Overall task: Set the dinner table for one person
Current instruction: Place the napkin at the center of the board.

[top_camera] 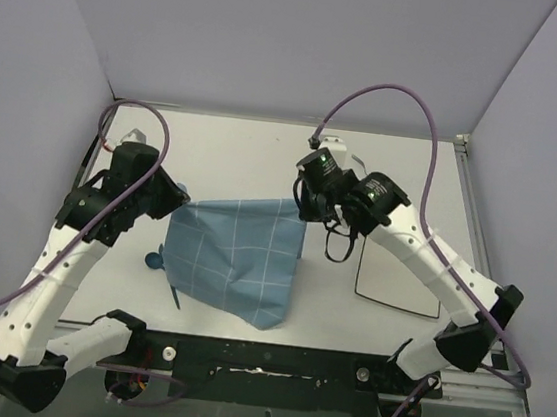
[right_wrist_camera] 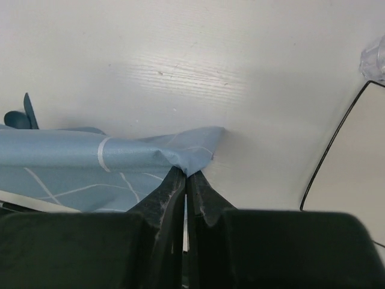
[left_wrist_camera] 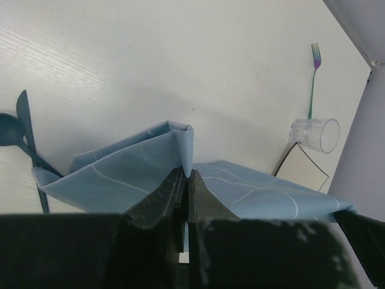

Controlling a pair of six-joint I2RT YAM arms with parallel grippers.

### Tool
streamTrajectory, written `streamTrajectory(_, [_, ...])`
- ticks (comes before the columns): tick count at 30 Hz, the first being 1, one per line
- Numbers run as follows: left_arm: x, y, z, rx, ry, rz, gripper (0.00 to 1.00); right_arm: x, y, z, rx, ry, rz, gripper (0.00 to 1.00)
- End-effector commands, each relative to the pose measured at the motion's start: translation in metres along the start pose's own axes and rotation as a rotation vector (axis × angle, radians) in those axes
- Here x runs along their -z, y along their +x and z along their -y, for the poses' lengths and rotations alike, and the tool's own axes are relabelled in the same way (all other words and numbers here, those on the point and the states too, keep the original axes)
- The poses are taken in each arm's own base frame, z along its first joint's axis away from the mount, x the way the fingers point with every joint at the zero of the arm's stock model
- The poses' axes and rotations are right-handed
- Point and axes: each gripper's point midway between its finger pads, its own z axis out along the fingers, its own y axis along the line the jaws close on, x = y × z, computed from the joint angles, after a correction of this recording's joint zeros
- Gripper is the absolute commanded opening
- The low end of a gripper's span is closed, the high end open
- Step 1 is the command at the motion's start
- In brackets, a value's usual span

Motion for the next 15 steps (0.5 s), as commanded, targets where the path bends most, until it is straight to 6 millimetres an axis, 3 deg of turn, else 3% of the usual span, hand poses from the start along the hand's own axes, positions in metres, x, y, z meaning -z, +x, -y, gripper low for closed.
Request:
streamTrajectory(1, [-0.025,-0.033,-0.003,-0.041,-0.078,0.132,0.00,-0.038,-0.017,0.060,0.073,0.137,-0.052,0.00])
streamTrajectory(7, [-0.076,-0.030,0.003,-0.063,-0.116,0.100,0.00,-0.107,-0.017,0.080,0.097,0.156,-0.155,0.00])
streamTrajectory(15, [-0.162,-0.023,-0.011,-0.088,-0.223,0.063,0.00,-0.175,-0.025,0.099,0.077,0.151,-0.223,0.00])
